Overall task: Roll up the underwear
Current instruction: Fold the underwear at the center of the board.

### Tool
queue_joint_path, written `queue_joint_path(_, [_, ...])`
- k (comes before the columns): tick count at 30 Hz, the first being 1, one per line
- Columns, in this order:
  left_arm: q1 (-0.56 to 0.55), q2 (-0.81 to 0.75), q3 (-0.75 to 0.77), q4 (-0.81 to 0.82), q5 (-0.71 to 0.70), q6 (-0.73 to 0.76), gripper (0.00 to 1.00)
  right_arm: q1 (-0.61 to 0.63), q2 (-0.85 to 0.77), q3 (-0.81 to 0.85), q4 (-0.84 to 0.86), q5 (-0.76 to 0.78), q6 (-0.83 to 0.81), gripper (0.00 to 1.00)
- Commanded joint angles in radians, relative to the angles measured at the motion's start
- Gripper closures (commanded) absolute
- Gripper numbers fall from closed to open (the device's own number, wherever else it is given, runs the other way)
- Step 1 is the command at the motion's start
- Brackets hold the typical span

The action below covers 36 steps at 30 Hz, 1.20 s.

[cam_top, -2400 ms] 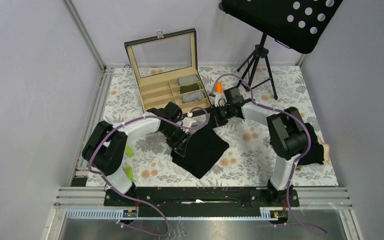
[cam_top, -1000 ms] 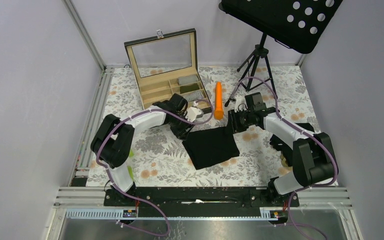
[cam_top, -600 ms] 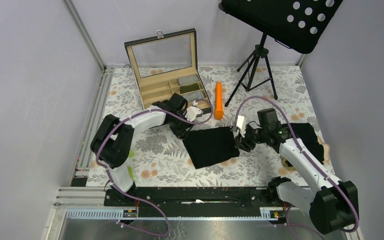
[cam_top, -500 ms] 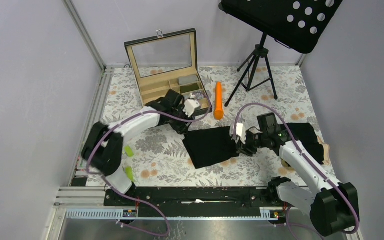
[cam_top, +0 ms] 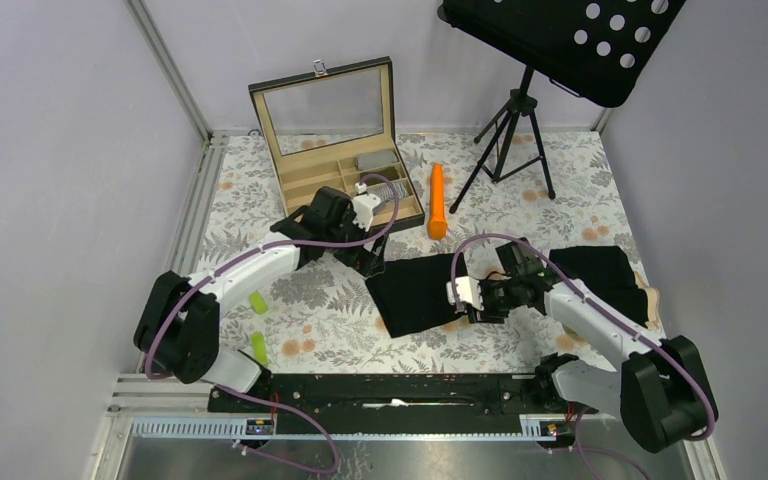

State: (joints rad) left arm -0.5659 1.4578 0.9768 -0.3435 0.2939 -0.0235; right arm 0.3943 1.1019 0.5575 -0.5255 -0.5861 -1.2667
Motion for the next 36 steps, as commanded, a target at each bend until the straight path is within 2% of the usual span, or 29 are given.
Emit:
queue_joint_path(1, [0.006, -0.033, 0.019, 0.011, 0.130, 0.056, 0.16, 0.030, 0.062, 0.018, 0.053, 0.036, -0.071, 0.49])
queue_joint_path(3, [0.006, -0.045, 0.017, 0.009, 0.109, 0.088, 0.22, 0.034, 0.090, 0.010, 0.057, 0.048, -0.097, 0.51])
queue_joint_path(9, [0.008, -0.080, -0.005, 0.002, 0.058, 0.120, 0.23, 0.044, 0.140, -0.017, 0.116, 0.091, -0.107, 0.54])
queue_joint_path(14, [0.008, -0.088, -0.011, -0.008, 0.064, 0.152, 0.26, 0.055, 0.180, -0.035, 0.145, 0.124, -0.137, 0.65])
queue_joint_path(17, [0.008, -0.091, -0.013, -0.024, 0.061, 0.206, 0.30, 0.074, 0.209, -0.036, 0.092, 0.145, -0.191, 0.72])
queue_joint_path(20, [0.008, -0.127, -0.050, -0.027, 0.092, 0.302, 0.35, 0.083, 0.246, -0.013, 0.044, 0.169, -0.194, 0.84])
queue_joint_path(23, [0.004, -0.223, -0.132, -0.001, 0.147, 0.417, 0.36, 0.098, 0.303, 0.091, -0.089, 0.131, -0.132, 0.87])
queue_joint_path(26, [-0.013, -0.315, -0.196, -0.016, 0.220, 0.552, 0.39, 0.128, 0.369, 0.206, -0.204, 0.078, -0.008, 0.94])
queue_joint_path(31, [-0.120, -0.382, -0.242, -0.147, 0.277, 0.795, 0.48, 0.217, 0.424, 0.277, -0.170, 0.068, 0.157, 0.97])
queue_joint_path(36, [-0.216, -0.350, -0.294, -0.137, 0.322, 0.872, 0.52, 0.224, 0.511, 0.300, -0.133, 0.072, 0.262, 0.97])
